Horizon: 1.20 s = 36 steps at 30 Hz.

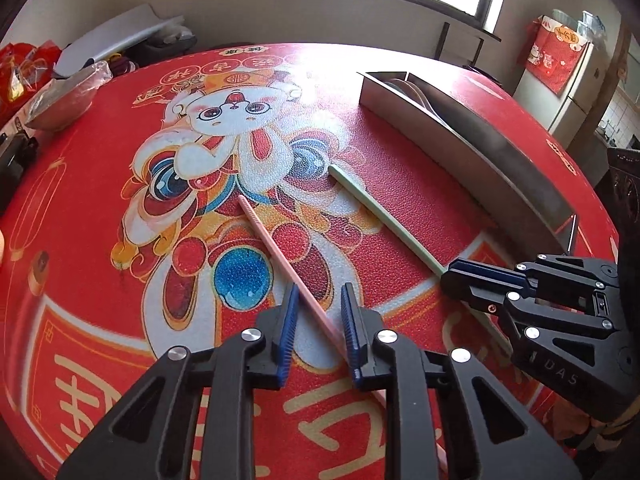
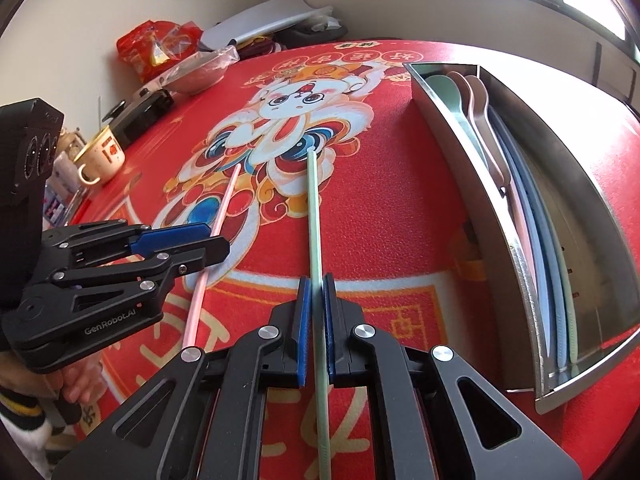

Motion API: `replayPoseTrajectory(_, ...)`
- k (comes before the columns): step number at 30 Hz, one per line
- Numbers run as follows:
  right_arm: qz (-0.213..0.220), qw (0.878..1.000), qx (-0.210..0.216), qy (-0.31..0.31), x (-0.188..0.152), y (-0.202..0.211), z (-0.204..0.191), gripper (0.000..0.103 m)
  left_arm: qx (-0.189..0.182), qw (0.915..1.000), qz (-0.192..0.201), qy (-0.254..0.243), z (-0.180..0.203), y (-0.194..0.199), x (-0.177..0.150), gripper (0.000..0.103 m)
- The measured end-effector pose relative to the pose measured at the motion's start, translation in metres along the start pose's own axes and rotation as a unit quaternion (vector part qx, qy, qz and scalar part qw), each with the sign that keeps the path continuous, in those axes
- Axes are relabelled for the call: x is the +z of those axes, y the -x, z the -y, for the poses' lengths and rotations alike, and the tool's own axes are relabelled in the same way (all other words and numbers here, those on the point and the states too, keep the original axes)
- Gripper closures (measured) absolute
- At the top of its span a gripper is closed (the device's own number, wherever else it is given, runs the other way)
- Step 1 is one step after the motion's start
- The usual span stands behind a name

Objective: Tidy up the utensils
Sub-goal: 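Grasp the pink chopstick with the left tool while the right tool holds the green chopstick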

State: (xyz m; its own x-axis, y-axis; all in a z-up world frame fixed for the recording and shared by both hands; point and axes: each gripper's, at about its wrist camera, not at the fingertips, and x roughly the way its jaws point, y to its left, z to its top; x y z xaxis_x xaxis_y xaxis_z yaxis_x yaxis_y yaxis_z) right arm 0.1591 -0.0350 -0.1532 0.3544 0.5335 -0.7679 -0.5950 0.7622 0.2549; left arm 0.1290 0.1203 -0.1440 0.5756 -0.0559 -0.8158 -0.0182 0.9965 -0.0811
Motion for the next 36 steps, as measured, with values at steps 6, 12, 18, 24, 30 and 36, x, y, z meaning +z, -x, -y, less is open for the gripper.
replayPoseTrajectory(6,0.000,1.000,0.008,-0.006,-0.001,0.000,0.002,0.097,0.012,0.9998,-0.002,-0.019,-0.008,-0.003,0.006,0.094)
replayPoseTrajectory(12,0.000,1.000,0.011,-0.008,-0.001,0.001,0.002,0.097,0.016,0.9998,-0.003,-0.007,-0.021,0.003,0.000,0.092)
replayPoseTrajectory(18,0.000,1.000,0.010,-0.007,-0.001,0.000,0.002,0.097,0.009,0.9997,-0.001,-0.024,-0.017,0.014,-0.018,0.087)
replayPoseTrajectory(24,0.000,1.000,0.014,-0.011,-0.001,0.000,0.003,0.097,0.010,0.9993,0.016,-0.031,-0.012,0.016,-0.024,0.081)
replayPoseTrajectory(30,-0.001,1.000,0.009,-0.006,-0.001,-0.001,0.002,0.097,0.016,0.9987,0.032,-0.035,-0.009,0.013,-0.024,0.078)
replayPoseTrajectory(36,0.001,1.000,-0.001,0.002,-0.001,-0.001,-0.001,0.096,0.032,0.9979,0.041,-0.039,-0.007,0.013,-0.025,0.082)
